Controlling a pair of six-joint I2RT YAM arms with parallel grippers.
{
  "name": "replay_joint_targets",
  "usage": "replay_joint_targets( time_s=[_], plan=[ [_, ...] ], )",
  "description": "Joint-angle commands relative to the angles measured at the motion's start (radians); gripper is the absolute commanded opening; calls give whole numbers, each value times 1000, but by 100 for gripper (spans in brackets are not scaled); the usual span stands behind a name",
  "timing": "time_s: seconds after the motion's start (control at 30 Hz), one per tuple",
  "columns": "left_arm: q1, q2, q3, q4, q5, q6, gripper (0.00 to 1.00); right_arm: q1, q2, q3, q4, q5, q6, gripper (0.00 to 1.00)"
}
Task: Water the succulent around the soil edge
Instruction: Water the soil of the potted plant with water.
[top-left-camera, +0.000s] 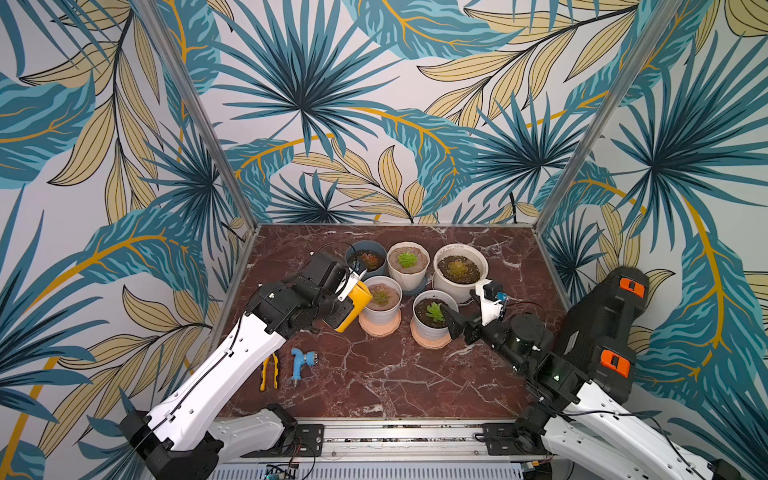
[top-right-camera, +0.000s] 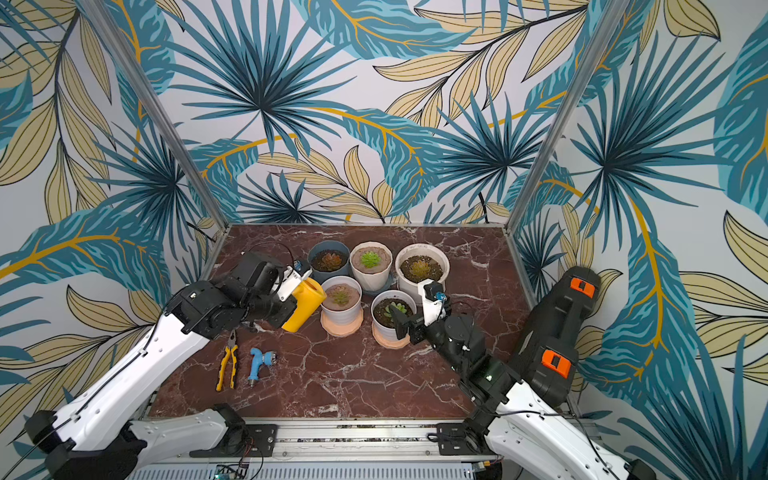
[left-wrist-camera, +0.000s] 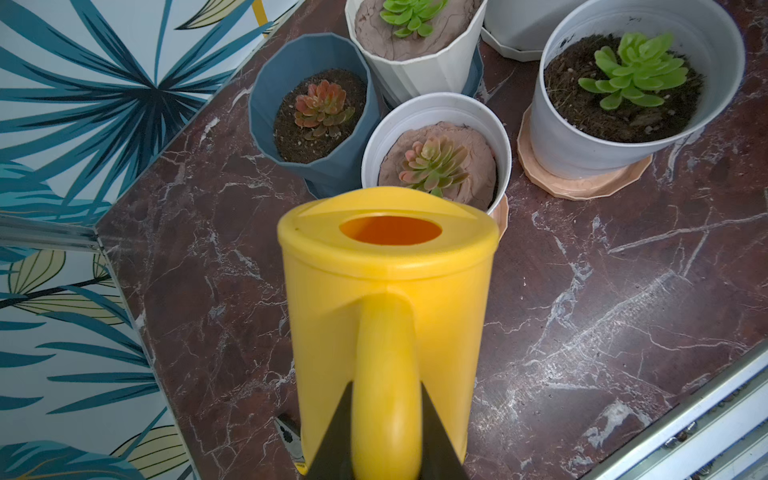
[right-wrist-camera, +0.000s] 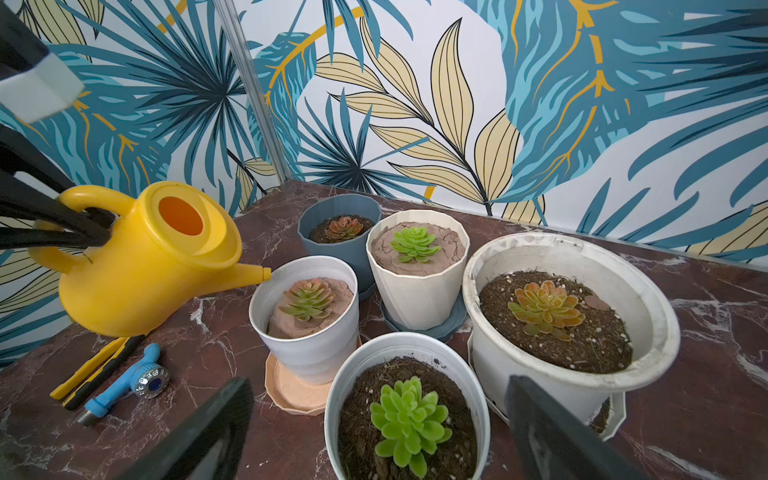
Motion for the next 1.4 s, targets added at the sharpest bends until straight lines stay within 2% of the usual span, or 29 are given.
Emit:
replay_joint_targets(
  time_s=[0.0, 0.2, 0.63, 0.97, 1.13, 1.37],
  plan=[
    [3, -36, -29, 1, 31, -21, 0, 4, 1, -8, 4, -6, -12, 99],
    [3, -45, -75, 39, 37, -25, 0, 4, 4, -8, 0, -2, -14, 100],
    [3, -90, -37, -2, 37, -33, 0, 4, 6, -7, 1, -1, -14, 100],
    [-37, -91, -40, 54, 130, -104, 0, 4, 12, -7, 1, 2, -15, 99],
    [-88, -64, -23, 26, 84, -104, 0, 4, 10, -7, -1, 3, -16, 100],
    [-96, -52, -33, 14, 14, -93, 0, 4, 10, -6, 0, 2, -16, 100]
  ],
)
